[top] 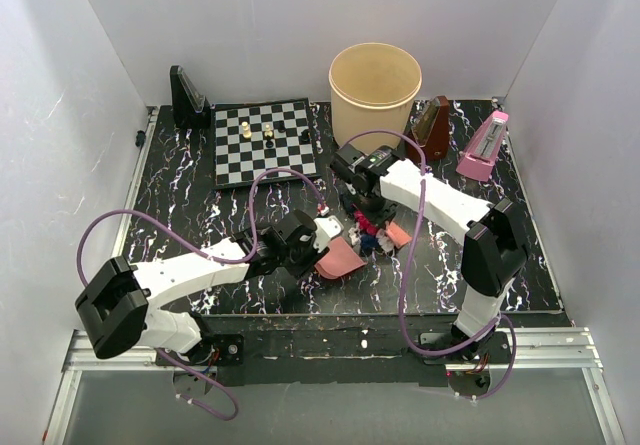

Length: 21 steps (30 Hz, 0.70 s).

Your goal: Sweep away the paper scraps from the table

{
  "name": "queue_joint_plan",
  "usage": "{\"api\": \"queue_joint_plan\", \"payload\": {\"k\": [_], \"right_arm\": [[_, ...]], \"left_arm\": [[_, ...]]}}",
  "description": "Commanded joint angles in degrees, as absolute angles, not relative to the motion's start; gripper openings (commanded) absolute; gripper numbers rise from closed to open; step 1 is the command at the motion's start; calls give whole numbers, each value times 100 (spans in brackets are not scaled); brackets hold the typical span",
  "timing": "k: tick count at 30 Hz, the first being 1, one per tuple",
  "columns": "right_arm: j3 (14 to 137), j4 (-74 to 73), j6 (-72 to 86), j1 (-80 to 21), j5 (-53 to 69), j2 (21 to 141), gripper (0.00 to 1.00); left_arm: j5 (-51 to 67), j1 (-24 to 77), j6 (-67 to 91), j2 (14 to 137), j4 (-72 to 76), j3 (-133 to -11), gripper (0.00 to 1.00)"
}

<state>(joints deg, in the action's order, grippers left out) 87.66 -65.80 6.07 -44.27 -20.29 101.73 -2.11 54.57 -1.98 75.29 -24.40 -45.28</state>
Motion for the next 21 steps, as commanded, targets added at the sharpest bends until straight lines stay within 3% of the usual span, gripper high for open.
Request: {"api": "queue_joint_plan", "payload": {"k": [1,9,21], "right_arm": [[9017,-6197,369,-4693,-389,10213,1],[9132,-5871,202,-4781,782,9713,1],[9062,-6170,448,-4316,-1017,8974,1]], "left_arm": [[-492,5484,-351,7497,-2154,-4570,0],[-633,5484,-387,7620,-2030,-4570,0],[-721,5484,-264,7567,-1775,-4474,0]]}}
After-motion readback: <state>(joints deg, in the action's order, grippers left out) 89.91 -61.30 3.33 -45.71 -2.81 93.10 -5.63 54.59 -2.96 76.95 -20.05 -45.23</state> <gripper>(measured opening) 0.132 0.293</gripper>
